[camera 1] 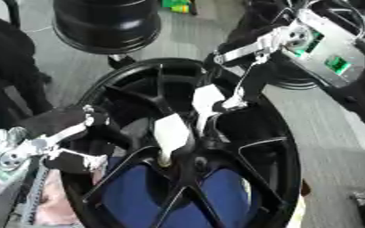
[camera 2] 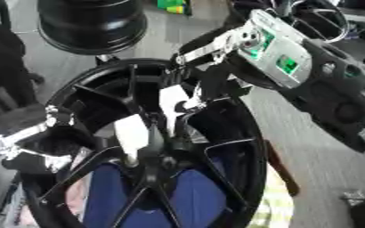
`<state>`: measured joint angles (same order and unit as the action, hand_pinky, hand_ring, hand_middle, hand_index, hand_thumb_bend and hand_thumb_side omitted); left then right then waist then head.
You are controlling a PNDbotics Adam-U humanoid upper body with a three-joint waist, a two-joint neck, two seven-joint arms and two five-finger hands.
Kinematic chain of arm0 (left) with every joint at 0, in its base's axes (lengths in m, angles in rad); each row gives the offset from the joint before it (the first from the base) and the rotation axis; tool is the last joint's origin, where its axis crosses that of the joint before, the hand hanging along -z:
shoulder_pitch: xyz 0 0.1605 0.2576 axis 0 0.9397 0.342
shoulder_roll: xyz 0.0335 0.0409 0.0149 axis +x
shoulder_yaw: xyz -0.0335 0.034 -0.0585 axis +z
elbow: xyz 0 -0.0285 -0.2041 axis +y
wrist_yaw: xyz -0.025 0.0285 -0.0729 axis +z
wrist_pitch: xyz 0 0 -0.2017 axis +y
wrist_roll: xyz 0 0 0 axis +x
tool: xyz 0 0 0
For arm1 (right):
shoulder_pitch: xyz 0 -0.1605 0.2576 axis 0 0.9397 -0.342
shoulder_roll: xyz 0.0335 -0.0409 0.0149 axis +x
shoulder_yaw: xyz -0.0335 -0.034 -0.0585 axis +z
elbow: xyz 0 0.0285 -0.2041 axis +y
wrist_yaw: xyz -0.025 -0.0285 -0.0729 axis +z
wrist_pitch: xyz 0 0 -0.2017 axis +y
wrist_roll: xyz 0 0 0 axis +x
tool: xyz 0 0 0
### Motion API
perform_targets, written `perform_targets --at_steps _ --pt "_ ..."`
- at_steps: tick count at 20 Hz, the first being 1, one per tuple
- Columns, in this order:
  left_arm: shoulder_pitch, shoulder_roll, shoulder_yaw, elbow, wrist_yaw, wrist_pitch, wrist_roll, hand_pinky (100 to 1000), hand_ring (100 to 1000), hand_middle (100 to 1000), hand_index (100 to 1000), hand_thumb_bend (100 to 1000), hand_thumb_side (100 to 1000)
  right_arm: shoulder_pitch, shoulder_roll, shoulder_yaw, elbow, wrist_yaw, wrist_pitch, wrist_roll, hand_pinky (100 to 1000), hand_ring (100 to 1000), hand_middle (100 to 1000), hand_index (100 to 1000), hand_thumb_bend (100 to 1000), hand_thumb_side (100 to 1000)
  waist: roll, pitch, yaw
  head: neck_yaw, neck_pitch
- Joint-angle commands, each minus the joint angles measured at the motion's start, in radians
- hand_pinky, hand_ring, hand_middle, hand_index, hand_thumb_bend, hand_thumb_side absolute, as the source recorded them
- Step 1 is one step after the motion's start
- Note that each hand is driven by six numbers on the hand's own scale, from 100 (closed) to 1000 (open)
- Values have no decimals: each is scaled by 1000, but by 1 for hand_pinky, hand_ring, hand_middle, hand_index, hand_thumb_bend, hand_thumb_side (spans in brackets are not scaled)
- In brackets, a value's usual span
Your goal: Pull the pin out of the wheel hub.
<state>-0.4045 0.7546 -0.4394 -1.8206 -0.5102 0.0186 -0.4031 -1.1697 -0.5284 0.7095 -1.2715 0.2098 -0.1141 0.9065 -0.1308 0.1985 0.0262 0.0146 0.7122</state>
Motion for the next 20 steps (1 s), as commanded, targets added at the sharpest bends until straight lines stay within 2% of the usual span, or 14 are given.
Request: perform_targets --at_steps 1,7,11,13,14,18,20 --pt "-6 14 -4 8 1 1 -4 728 703 593 736 246 215 -18 -8 -24 8 0 3 1 858 858 722 826 292 395 5 -10 2 1 2" --pt "-8 11 -3 9 2 2 -3 728 703 593 736 245 215 -13 -1 -33 23 3 3 1 848 834 669 785 284 309 3 -7 5 1 -1" --pt "-11 9 -4 9 3 2 -5 728 702 593 736 244 216 -10 5 -33 33 7 -8 1 840 806 633 757 275 210 1 -5 6 -1 -1" --pt "-12 7 -4 10 2 2 -5 728 702 593 735 242 217 -9 8 -36 41 7 -11 1 829 783 605 731 264 133 1 -5 7 -2 -2" --pt "-12 7 -4 10 3 3 -4 727 702 592 735 241 218 -9 9 -38 45 7 -11 1 821 767 583 710 242 100 0 -4 7 -3 -2" --pt "-11 5 -3 13 4 4 -3 727 702 592 735 241 219 -14 14 -60 52 -3 9 1 794 728 525 651 127 100 1 -4 7 -3 -2" --pt "-10 4 -2 16 4 6 -2 727 702 592 735 240 218 -18 14 -74 49 -15 28 1 784 711 495 614 100 100 2 -5 6 -2 -3"
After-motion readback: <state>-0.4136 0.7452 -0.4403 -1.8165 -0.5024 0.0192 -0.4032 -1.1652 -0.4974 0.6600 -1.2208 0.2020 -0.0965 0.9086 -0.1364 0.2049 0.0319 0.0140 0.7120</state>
